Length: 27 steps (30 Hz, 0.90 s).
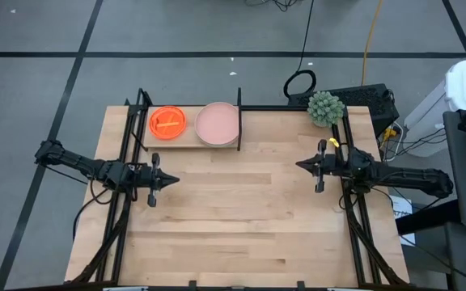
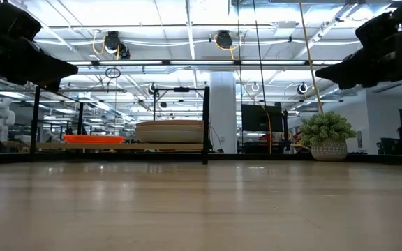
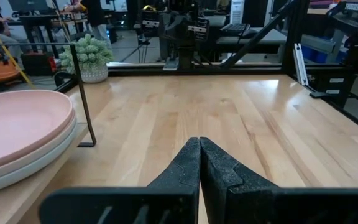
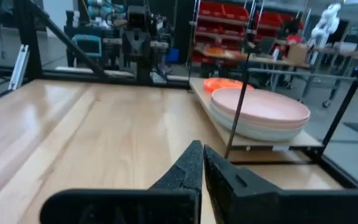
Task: Place and stack plates onto a shelf
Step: Return to Home Position
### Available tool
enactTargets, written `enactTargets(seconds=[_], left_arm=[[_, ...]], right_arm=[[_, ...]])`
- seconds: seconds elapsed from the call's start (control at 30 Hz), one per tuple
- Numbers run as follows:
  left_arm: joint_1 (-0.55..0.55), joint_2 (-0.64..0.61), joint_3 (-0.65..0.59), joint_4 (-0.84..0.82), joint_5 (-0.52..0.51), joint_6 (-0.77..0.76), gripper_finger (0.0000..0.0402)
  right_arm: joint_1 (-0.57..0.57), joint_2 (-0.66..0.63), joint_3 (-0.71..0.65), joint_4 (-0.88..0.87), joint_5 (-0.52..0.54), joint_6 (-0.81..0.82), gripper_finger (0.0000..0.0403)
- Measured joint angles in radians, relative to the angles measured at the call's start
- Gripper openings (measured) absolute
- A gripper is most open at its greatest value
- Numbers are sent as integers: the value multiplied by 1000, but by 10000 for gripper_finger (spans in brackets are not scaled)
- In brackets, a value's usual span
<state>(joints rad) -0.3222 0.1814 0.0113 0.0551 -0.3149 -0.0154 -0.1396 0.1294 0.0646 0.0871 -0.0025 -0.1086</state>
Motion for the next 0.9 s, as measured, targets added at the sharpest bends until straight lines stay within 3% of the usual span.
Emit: enactTargets(seconds=[0.27, 0.9], left_arm=[[0, 0, 0, 0, -12, 10, 3], [1, 0, 0, 1, -31, 21, 3]], right_arm=[[42, -121, -46, -62, 3, 38, 0], [77, -114, -48, -70, -15, 11, 0]])
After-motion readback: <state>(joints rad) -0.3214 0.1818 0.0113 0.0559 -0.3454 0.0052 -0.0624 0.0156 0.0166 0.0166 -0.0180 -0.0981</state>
